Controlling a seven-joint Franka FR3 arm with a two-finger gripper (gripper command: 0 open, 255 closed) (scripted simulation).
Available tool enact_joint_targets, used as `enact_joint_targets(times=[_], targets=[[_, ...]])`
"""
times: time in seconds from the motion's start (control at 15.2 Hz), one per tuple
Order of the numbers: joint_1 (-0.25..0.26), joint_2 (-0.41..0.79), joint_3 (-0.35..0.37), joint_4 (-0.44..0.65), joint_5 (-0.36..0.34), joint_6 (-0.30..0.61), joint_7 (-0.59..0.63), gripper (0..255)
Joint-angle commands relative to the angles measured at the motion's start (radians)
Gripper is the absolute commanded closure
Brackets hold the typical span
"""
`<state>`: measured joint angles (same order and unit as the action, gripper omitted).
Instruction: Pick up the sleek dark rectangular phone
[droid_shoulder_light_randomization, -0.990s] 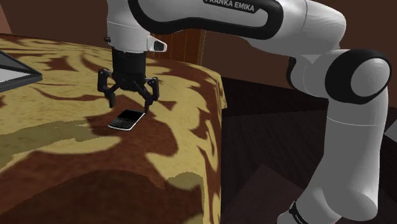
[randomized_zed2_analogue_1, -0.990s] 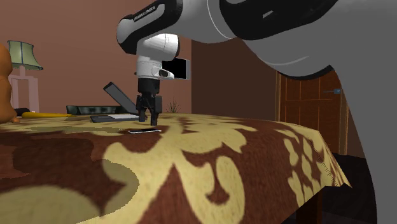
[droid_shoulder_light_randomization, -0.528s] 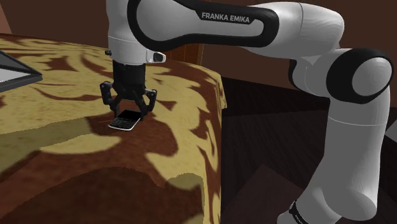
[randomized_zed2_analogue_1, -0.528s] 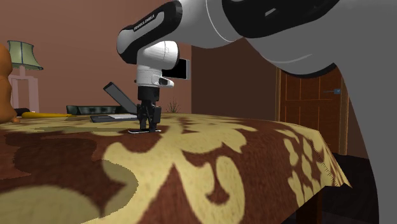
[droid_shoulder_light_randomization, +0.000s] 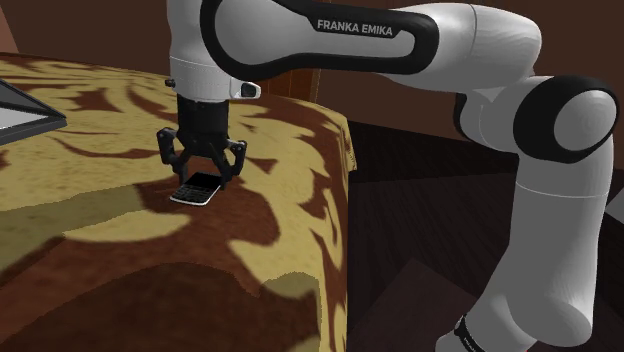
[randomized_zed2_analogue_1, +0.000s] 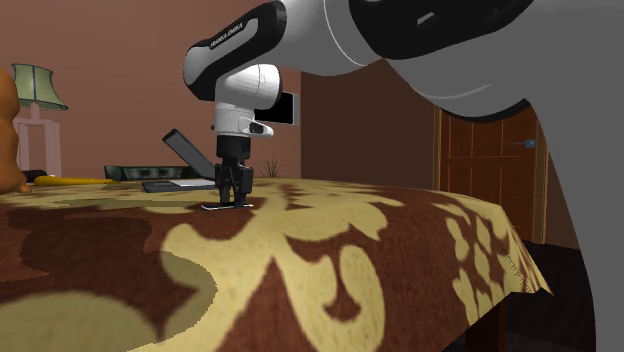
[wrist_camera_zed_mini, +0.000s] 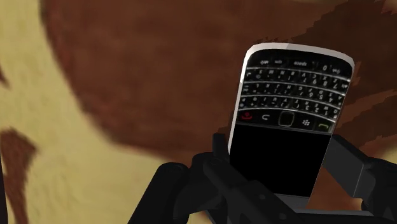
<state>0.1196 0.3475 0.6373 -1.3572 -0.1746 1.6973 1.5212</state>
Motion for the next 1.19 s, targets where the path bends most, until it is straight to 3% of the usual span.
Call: enact_joint_targets(times=[0.0,0.99,1.12], targets=[[0.0,0.002,0.0,-0.002,-0.001,0.001,0.001,255],[0.091,0.095,-0.005,0.345,-0.056,-0.257,0.012,255],[0.092,0.097,-0.005,0.349,-0.057,-0.26,0.012,255]])
